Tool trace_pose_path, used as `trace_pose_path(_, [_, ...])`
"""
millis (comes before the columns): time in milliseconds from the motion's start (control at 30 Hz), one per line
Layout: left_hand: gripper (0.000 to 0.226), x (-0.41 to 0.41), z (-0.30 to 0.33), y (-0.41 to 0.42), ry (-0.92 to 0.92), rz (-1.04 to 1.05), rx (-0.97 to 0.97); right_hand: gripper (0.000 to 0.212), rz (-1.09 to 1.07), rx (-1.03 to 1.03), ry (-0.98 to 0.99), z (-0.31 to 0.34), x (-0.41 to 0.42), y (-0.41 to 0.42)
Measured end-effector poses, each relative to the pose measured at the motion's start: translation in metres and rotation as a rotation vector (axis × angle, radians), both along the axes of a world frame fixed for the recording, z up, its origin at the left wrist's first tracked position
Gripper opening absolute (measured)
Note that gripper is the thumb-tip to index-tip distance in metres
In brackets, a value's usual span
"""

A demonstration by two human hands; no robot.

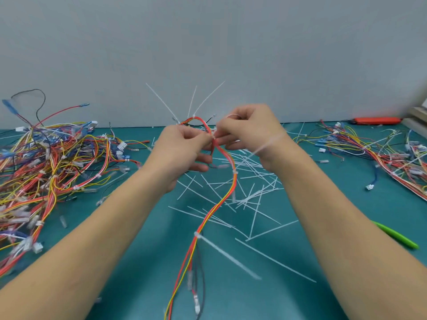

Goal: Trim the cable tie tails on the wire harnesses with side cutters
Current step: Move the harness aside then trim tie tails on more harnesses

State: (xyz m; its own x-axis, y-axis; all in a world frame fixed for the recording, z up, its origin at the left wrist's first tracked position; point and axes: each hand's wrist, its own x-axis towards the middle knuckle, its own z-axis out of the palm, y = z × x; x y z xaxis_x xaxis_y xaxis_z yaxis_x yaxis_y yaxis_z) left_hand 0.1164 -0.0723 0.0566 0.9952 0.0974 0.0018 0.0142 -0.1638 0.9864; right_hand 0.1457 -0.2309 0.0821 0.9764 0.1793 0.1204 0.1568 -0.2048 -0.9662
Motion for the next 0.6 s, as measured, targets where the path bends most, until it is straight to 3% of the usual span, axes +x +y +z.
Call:
trace_pose_path(100, [0.021, -0.007, 0.002, -0.006, 0.005, -0.029, 0.067, 0.003, -0.047, 0.278, 0.216, -0.002, 0.004, -0.006])
trace_pose_path(200, [0.034, -0.015, 0.000, -0.010, 0.113, -0.327, 0.208, 0.012, -0.030, 0.457, 0.326, -0.004, 0.005, -0.006])
trace_pose_path(333, [0.022, -0.018, -0.006, -0.016, 0.178, -0.436, 0.046, 0.015, -0.025, 0.647, 0.457, -0.007, 0.006, 0.002])
trace_pose_path(400, [0.018, -0.017, -0.007, -0.016, 0.223, -0.460, -0.088, 0.012, -0.039, 0.607, 0.463, -0.009, 0.008, 0.001])
trace_pose_path(533, [0.016, -0.013, -0.008, -0.015, 0.262, -0.399, -0.271, 0.008, -0.019, 0.310, 0.366, -0.010, 0.007, -0.007])
trace_pose_path(600, [0.027, -0.013, -0.006, -0.014, 0.308, -0.435, -0.395, 0.010, 0.019, 0.172, 0.321, -0.008, 0.007, -0.015])
